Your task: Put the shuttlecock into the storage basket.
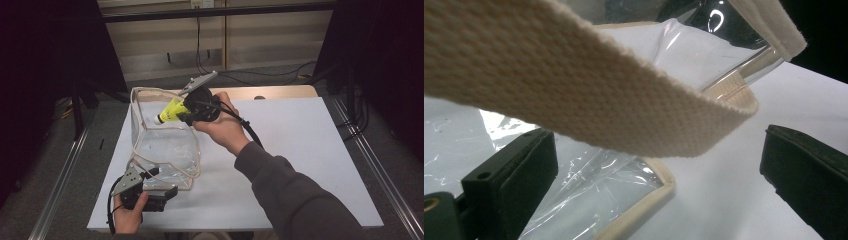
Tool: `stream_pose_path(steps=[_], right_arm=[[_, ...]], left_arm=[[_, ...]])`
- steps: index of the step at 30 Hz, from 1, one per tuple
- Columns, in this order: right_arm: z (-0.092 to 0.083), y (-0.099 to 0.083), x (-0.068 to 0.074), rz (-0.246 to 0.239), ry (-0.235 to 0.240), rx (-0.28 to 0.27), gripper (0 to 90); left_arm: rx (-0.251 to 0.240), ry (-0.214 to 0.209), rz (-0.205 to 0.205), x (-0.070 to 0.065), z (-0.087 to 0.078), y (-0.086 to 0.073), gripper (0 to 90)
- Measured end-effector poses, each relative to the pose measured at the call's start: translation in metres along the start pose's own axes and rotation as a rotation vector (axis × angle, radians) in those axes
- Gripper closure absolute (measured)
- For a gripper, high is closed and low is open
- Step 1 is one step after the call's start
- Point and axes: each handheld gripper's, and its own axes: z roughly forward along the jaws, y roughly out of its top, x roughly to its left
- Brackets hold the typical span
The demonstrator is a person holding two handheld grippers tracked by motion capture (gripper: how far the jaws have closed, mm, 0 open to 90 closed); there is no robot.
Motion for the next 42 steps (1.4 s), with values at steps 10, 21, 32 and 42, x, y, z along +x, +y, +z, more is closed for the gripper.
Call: stream_pose_path(steps=[10,21,32,42], right_arm=[[0.01,0.002,0.006,-0.01,0.007,0.013,80.0],[0.021,0.003,0.009,-0.015,0.005,0.026,80.0],[0.032,0.002,0.012,-0.02,0.004,0.04,79.9],[0.039,0.004,0.018,-0.033,0.014,0.048,79.9]], left_arm=[[0.0,-0.001,0.0,0.0,0.0,0.0,1.9],[-0.008,-0.004,-0.011,0.0,0.0,0.0,1.9],[-0.012,-0.005,-0.018,0.0,0.0,0.0,2.0],[0.0,-0.008,-0.001,0.001,-0.001,0.0,1.9]])
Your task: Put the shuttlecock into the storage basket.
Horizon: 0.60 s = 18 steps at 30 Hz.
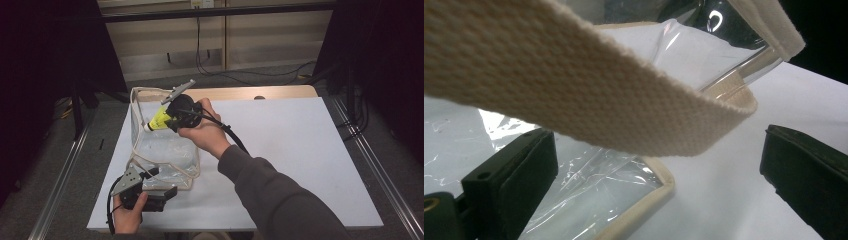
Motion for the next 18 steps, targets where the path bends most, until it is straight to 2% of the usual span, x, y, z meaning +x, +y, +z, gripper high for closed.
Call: stream_pose_path(steps=[10,13,14,18], right_arm=[[0.01,0.0,0.007,0.002,0.023,0.005,79.9],[0.013,0.0,0.009,-0.002,0.026,0.01,79.8],[0.014,0.0,0.009,0.0,0.027,0.011,79.9],[0.018,0.0,0.01,0.011,0.029,0.014,79.8]], left_arm=[[-0.01,0.003,-0.01,-0.001,0.0,0.0,1.9],[-0.004,0.003,0.0,0.0,0.0,0.0,1.9],[-0.015,0.004,-0.015,-0.001,0.0,0.0,1.9],[-0.005,0.002,-0.002,0.0,-0.001,0.0,1.9]])
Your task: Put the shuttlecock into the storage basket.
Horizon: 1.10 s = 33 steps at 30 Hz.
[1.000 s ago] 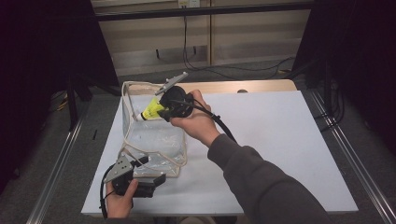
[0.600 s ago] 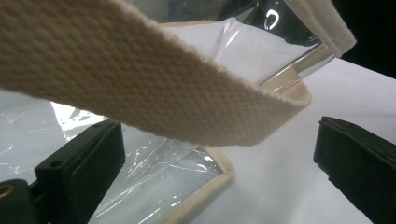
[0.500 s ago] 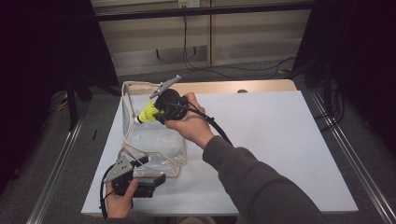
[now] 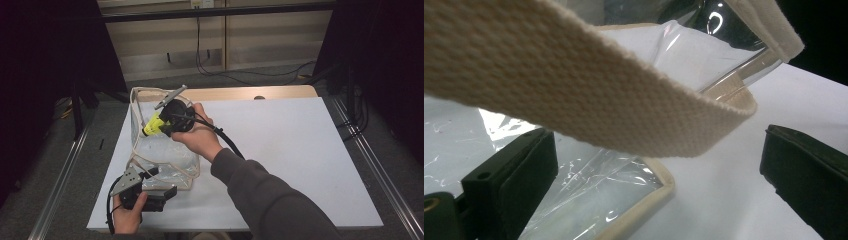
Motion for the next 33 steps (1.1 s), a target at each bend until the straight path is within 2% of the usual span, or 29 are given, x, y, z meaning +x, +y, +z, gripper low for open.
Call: stream_pose_path(steps=[2,3,15,33], right_arm=[[0.002,0.0,0.0,0.001,0.001,0.003,79.8],[0.002,0.0,0.0,0.005,0.0,0.005,79.8],[0.015,-0.001,0.003,0.017,0.011,0.016,79.7],[0.024,-0.001,0.007,0.022,0.017,0.022,79.6]], left_arm=[[-0.011,0.003,-0.015,-0.001,0.001,0.0,1.9],[0.001,0.002,0.001,0.0,0.0,0.0,1.9],[-0.001,0.001,-0.001,0.0,0.0,0.0,2.0],[-0.006,0.006,-0.001,-0.001,0.0,0.0,2.1]])
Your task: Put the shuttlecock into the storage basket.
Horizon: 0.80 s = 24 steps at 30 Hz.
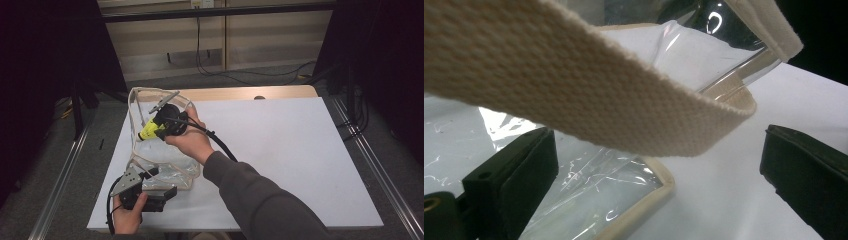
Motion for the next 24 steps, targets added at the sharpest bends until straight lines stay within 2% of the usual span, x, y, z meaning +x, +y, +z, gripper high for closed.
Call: stream_pose_path(steps=[24], right_arm=[[0.0073,-0.0005,0.0043,0.001,0.008,0.013,79.6]], left_arm=[[-0.003,0.001,-0.004,-0.0009,0.0004,-0.0002,2.0]])
